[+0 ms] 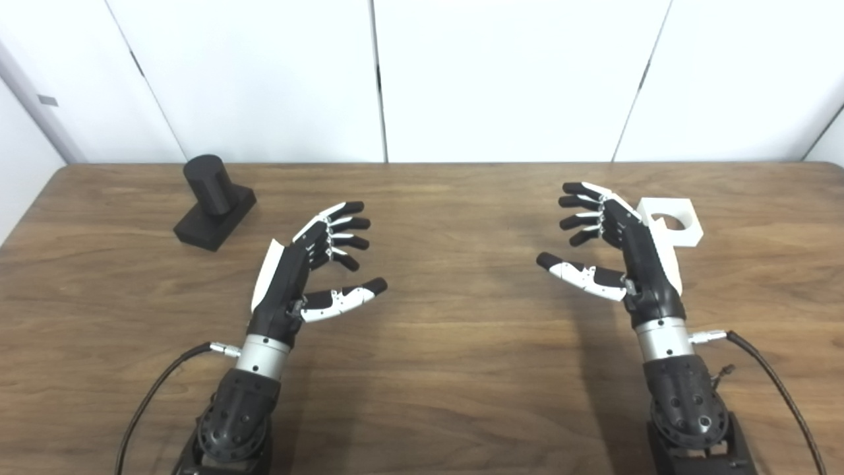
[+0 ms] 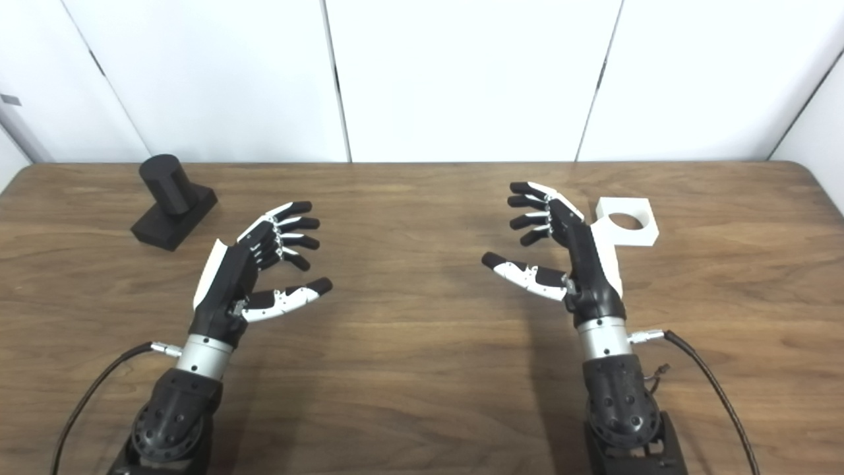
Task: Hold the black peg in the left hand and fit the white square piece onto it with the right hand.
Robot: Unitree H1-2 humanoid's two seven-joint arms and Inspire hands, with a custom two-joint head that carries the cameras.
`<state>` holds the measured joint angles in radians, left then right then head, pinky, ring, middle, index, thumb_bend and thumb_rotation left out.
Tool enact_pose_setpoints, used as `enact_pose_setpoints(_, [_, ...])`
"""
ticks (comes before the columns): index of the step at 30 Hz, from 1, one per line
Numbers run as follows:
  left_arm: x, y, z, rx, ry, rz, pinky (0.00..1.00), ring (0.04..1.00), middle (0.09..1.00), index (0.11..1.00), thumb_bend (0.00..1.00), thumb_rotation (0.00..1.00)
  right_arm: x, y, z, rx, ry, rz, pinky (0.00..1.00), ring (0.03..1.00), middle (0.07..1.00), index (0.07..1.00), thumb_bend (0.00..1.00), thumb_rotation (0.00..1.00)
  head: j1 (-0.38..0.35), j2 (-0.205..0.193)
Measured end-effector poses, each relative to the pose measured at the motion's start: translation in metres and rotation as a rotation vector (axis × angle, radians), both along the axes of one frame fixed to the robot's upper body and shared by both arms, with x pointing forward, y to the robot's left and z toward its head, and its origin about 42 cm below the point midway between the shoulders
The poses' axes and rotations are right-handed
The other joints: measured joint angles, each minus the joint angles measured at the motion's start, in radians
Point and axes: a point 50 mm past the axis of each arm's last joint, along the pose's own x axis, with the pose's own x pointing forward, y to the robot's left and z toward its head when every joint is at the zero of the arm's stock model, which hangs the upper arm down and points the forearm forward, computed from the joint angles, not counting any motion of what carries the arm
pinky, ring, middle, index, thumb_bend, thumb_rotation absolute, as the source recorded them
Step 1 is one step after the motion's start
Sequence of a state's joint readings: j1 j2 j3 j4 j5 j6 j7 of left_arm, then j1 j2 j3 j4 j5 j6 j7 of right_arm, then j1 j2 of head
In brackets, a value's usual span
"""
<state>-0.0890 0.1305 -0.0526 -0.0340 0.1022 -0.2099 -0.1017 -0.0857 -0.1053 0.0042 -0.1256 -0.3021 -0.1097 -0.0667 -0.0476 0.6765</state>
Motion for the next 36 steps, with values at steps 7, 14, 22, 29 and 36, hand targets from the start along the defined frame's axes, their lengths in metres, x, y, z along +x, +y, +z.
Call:
enact_pose_setpoints(7, [0.000, 0.000, 0.000, 0.002, 0.000, -0.001, 0.51, 0.667, 0.757, 0.801, 0.73, 0.00, 0.000, 0.000, 0.000, 0.000, 0.000, 0.000, 0.48, 0.616, 0.717, 0.748, 0.57, 0.12, 0.000, 0.002])
enact_pose_setpoints(14, [0.000, -0.001, -0.002, 0.003, 0.004, -0.005, 0.51, 0.666, 0.753, 0.777, 0.75, 0.00, 0.000, -0.001, 0.000, -0.002, 0.000, -0.001, 0.49, 0.616, 0.716, 0.747, 0.57, 0.12, 0.118, -0.032])
enact_pose_setpoints(22, [-0.001, -0.023, -0.009, -0.021, 0.022, -0.031, 0.54, 0.681, 0.761, 0.776, 0.72, 0.00, -0.004, -0.017, -0.004, -0.005, 0.008, -0.002, 0.48, 0.618, 0.718, 0.746, 0.54, 0.04, 0.262, -0.084])
enact_pose_setpoints(29, [-0.001, -0.035, -0.018, -0.010, 0.024, -0.038, 0.54, 0.698, 0.766, 0.764, 0.72, 0.00, -0.006, -0.025, -0.003, 0.013, 0.018, 0.000, 0.51, 0.637, 0.729, 0.749, 0.53, 0.00, 0.373, -0.130])
enact_pose_setpoints(36, [0.000, -0.041, -0.024, 0.006, 0.026, -0.031, 0.55, 0.698, 0.765, 0.750, 0.73, 0.00, -0.008, -0.026, 0.003, 0.031, 0.031, -0.003, 0.50, 0.634, 0.731, 0.752, 0.51, 0.00, 0.423, -0.153])
